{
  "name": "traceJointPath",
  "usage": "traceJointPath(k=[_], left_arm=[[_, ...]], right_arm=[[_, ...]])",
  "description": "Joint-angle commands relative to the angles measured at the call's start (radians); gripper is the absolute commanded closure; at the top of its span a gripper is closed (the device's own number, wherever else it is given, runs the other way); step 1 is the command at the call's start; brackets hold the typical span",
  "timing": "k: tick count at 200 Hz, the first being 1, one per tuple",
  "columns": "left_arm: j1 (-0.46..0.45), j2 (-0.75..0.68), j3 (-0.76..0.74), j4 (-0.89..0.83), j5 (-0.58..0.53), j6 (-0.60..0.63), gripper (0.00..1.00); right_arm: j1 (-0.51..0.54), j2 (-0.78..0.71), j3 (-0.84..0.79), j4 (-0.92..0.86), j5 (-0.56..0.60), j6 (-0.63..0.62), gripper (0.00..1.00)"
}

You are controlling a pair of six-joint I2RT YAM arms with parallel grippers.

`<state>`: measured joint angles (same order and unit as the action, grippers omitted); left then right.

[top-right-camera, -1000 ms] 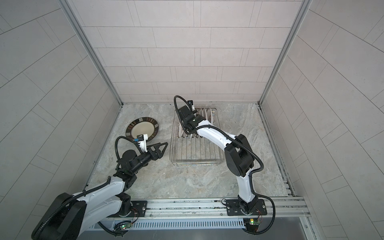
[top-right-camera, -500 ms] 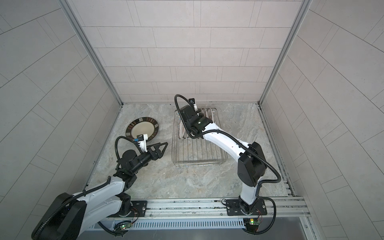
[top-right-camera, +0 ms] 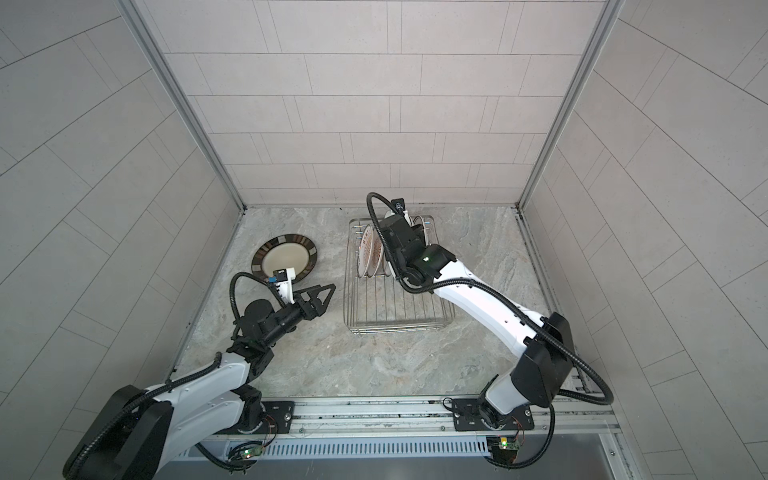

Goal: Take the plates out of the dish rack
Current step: 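Swing the watermelon plate toward the left gripper while the left gripper reaches for it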

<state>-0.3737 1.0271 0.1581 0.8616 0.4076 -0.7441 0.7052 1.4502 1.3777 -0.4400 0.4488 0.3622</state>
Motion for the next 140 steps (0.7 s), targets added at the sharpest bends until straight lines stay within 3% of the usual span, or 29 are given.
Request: traceJointPath(k=[1,49,102,140], left_arm=[[-0.004,0.004,0.023,0.03,-0.005,0.0,0.0],[-0.005,0.001,0.016,0.045,0.007,0.0,0.0],[-0.008,-0.063,0.021,0.069,0.112,-0.017,0.0],[-0.044,-0.136,0.082,-0.023,0.163,-0.027,0.0]], right_arm=[[-0.005,-0.126,-0.027,0.102,-0.04,-0.002,0.85],[-0.071,-0.318,-0.184,0.153,-0.231,0.024,0.85],[-0.315,-0.473,-0.38,0.271,-0.708,0.153,0.85],[-0.386,-0.543,-0.475,0.381,-0.963,0.225,0.85]])
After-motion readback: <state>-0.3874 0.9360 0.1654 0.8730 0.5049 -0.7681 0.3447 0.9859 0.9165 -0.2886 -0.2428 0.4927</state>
